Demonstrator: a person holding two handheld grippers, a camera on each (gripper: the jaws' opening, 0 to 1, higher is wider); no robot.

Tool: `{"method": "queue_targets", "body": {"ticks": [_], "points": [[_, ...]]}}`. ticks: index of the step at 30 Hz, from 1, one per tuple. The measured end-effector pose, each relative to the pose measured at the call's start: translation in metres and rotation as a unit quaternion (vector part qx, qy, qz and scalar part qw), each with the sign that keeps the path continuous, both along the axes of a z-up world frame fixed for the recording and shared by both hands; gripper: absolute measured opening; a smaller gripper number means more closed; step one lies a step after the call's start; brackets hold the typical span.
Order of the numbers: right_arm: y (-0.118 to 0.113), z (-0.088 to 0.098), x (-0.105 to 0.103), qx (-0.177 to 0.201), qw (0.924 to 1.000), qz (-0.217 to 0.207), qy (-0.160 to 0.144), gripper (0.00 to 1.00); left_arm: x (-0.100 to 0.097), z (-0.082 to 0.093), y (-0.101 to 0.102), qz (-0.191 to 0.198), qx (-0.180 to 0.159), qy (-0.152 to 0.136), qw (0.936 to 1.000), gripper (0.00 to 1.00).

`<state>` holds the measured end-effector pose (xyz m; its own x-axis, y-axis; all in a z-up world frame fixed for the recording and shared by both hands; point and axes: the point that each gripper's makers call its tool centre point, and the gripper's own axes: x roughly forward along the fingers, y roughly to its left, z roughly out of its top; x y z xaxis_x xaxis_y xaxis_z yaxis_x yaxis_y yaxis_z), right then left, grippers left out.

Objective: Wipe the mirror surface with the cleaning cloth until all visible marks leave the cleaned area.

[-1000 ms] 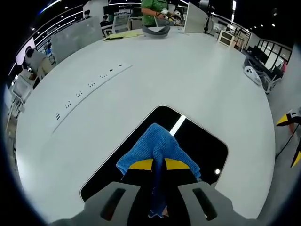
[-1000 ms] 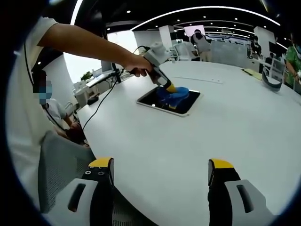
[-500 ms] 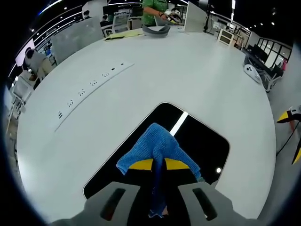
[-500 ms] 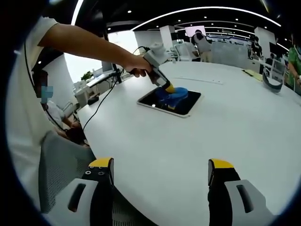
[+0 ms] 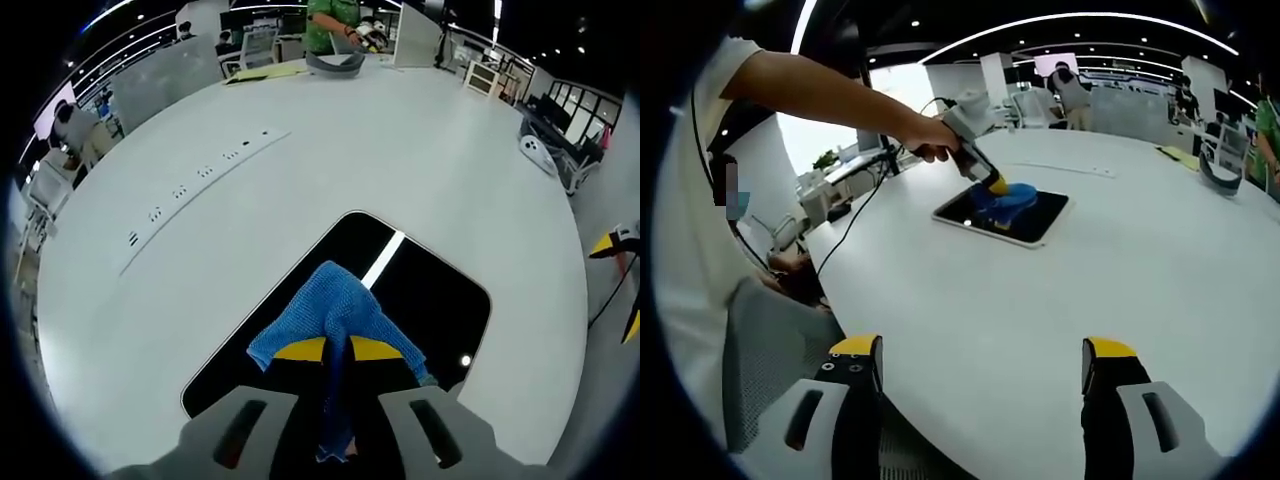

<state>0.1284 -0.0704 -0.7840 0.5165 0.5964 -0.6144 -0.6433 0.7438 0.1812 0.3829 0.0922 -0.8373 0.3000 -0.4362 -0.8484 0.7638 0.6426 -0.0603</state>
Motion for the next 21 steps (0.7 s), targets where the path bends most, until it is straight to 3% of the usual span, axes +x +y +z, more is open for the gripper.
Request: {"method": "queue_targets", "body": {"ticks": [21], "points": [[0.002,0.000,-0.001,0.000,1.0000,0.004,0.004,0.80,-0.001,0.000,0.015,0.004,0.011,-0.002,0.9999,0.05]]}}
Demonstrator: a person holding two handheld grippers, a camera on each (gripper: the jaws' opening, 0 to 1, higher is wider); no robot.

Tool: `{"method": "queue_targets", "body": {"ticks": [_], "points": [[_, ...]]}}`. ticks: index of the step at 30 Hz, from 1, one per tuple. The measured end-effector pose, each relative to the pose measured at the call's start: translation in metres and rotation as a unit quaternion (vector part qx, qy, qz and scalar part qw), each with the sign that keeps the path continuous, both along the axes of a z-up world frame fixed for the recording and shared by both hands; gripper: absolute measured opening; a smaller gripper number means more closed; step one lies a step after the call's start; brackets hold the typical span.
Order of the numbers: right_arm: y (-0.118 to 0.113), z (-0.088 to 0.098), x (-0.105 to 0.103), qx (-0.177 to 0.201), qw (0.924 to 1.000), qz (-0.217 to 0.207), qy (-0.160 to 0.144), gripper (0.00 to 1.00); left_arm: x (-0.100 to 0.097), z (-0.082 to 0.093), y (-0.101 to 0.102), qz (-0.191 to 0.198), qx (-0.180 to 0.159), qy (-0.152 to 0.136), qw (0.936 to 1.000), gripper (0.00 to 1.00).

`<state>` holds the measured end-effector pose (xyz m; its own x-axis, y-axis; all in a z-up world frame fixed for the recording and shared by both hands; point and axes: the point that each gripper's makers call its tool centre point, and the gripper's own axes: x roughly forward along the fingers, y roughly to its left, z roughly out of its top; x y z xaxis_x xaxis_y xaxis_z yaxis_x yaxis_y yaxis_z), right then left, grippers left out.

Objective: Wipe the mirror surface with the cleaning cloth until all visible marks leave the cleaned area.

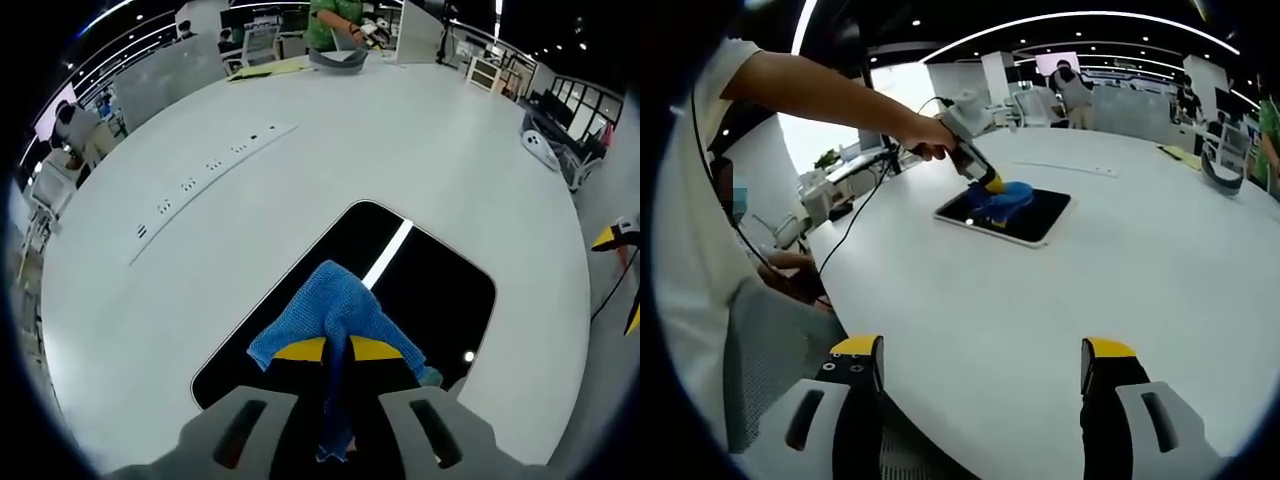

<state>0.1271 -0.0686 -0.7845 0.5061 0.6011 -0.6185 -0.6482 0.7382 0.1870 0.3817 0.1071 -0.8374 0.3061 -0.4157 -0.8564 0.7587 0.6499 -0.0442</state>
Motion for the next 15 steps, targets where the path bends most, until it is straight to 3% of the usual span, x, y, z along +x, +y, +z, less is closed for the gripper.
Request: {"method": "queue_targets", "body": {"ticks": [15], "points": [[0.0049,-0.0023,-0.0030,0.001,1.0000,0.005,0.005,0.79,-0.0003,0.0001,0.0091,0.003,0.002,-0.002,1.0000,0.05]]}}
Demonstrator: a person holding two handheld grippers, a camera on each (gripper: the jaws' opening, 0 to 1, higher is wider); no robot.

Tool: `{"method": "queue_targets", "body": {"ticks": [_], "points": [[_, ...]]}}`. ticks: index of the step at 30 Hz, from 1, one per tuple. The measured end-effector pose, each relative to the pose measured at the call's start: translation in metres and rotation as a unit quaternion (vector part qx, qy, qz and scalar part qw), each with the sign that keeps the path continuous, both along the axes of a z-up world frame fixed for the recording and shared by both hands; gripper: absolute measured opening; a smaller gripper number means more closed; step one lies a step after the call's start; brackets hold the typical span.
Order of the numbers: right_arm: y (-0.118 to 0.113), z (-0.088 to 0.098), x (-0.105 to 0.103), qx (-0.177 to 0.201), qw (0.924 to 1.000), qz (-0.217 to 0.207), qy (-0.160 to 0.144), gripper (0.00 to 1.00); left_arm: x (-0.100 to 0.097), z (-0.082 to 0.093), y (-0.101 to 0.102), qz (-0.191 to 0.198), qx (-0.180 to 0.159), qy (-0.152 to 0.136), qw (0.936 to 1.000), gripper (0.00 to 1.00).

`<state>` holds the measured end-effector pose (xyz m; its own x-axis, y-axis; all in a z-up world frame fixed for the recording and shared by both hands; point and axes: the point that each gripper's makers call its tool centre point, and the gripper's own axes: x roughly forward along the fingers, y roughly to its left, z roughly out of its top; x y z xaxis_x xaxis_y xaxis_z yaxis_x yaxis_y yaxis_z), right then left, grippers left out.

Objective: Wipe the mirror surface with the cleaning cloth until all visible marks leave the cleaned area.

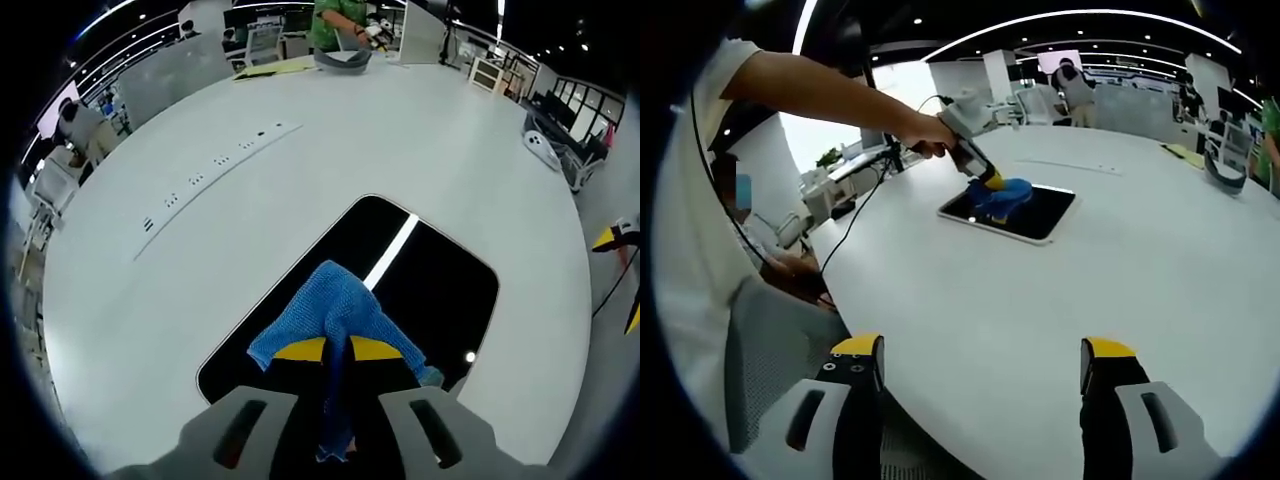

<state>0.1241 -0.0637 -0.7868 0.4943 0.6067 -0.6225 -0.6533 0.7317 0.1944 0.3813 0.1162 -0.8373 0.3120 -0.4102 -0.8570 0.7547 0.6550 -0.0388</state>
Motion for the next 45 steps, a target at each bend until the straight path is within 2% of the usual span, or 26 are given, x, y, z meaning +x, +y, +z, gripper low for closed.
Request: {"method": "queue_targets", "body": {"ticks": [45], "points": [[0.005,0.000,0.000,-0.003,1.0000,0.008,0.001,0.78,-0.003,0.000,0.024,-0.009,0.021,-0.001,0.9997,0.05]]}}
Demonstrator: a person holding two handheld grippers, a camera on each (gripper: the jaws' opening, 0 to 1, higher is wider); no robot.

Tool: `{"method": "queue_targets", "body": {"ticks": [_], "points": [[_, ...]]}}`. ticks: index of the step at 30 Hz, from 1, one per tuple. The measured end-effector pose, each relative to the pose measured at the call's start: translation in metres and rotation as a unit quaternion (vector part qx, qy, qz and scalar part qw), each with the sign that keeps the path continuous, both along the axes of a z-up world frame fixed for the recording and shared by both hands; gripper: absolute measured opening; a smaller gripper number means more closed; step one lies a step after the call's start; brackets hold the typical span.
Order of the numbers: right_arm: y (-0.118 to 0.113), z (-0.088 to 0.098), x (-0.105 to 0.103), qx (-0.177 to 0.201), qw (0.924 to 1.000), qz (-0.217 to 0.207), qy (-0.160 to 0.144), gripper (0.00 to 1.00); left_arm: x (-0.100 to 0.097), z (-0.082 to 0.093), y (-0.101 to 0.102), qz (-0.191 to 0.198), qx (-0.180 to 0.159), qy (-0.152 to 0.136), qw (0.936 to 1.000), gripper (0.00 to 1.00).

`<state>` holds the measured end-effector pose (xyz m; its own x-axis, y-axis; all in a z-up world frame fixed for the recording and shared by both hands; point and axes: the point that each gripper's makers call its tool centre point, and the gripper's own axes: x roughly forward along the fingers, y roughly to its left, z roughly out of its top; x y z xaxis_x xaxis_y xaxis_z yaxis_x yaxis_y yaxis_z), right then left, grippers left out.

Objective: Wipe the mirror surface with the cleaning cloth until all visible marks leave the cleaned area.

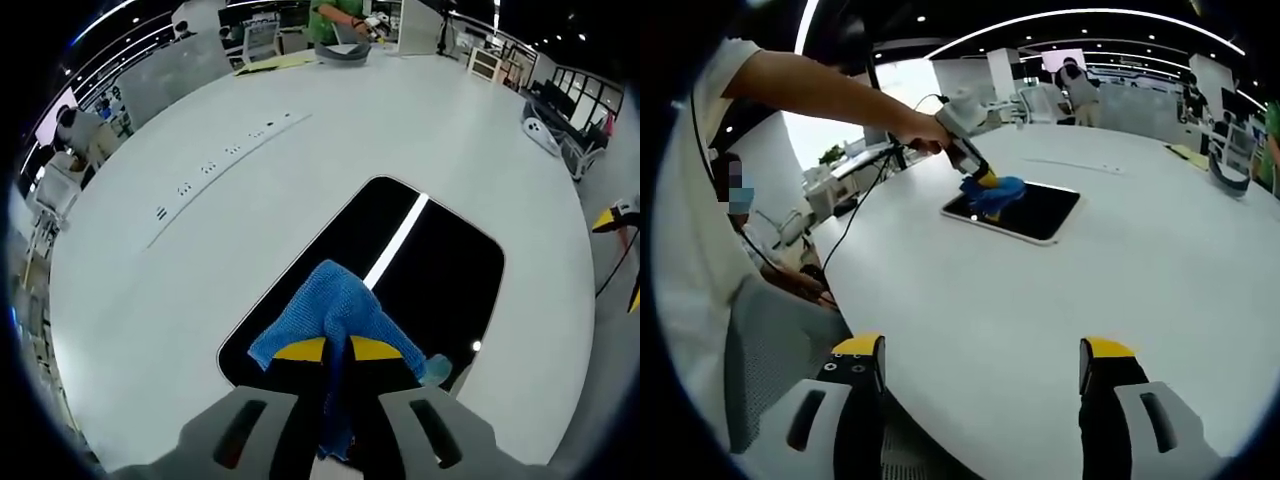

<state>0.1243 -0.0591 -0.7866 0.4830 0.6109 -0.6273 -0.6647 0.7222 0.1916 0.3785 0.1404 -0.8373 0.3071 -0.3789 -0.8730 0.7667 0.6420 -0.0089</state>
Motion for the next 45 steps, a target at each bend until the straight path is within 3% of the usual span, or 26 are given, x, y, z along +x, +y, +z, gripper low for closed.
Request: {"method": "queue_targets", "body": {"ticks": [23,26,45], "points": [[0.001,0.000,0.000,-0.002,1.0000,0.001,0.000,0.78,0.000,0.000,0.014,0.003,0.008,0.000,1.0000,0.05],[0.000,0.003,0.004,-0.003,0.9999,-0.003,-0.015,0.81,0.000,0.000,0.016,0.002,0.011,0.000,0.9999,0.05],[-0.005,0.009,0.012,0.000,0.9990,-0.022,-0.039,0.91,-0.001,0.000,0.026,0.000,0.017,-0.002,0.9998,0.05]]}}
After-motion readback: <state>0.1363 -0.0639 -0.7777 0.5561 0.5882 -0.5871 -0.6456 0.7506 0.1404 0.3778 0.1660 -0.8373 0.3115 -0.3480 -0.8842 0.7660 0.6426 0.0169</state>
